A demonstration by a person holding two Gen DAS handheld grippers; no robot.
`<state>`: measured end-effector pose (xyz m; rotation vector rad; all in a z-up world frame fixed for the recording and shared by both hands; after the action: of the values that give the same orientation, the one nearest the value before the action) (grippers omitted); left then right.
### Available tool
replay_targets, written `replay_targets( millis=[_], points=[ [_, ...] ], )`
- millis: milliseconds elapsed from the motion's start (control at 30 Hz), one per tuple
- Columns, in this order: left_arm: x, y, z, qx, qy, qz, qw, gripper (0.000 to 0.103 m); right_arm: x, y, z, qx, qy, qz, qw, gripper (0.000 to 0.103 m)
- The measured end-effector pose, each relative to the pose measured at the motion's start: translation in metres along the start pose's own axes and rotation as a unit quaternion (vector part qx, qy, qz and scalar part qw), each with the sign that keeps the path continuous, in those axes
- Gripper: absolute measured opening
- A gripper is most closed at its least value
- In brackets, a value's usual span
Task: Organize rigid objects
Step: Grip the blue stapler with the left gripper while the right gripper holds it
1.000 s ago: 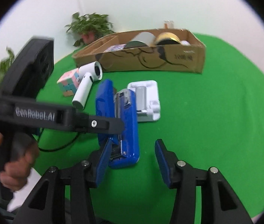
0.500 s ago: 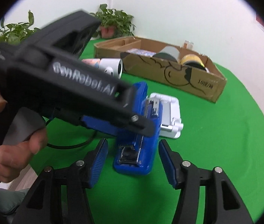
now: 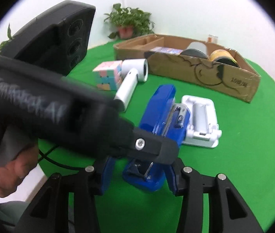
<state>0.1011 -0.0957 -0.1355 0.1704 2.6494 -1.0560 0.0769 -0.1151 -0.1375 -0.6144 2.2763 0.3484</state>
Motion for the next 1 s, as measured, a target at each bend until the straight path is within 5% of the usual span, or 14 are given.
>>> replay_targets(
  millis=[233,467,700,1000],
  points=[
    [-0.012,0.026,-0.023,-0.026,-0.041,-0.035,0.9982,0.067,0.008,-0.017,-0.01,0.059,0.017,0.009,0.998,0.051],
    [-0.006,0.03,-0.001,0.014,0.008,-0.06,0.9981,0.07,0.014,-0.002,-0.008,0.049,0.017,0.032,0.998,0.057],
    [-0.006,0.023,0.008,0.026,0.019,-0.066,0.9973,0.07,0.015,0.003,0.001,0.112,0.02,-0.002,0.993,0.051],
    [0.0,0.025,0.0,-0.006,0.016,-0.066,0.9977,0.072,0.009,-0.01,0.012,-0.004,0.036,0.097,0.995,0.048]
  ],
)
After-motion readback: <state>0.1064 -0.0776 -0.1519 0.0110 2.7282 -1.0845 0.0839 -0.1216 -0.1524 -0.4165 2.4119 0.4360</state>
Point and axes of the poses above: each gripper's, at about its wrist camera, not at the fingertips, and z roughly the way its jaws point, y to its left, x to its underside, the point moved 8 cm from there along z, roughly the way its jaws point, and after that the axes turned 2 degrees about -z, right-handed, at the moved point
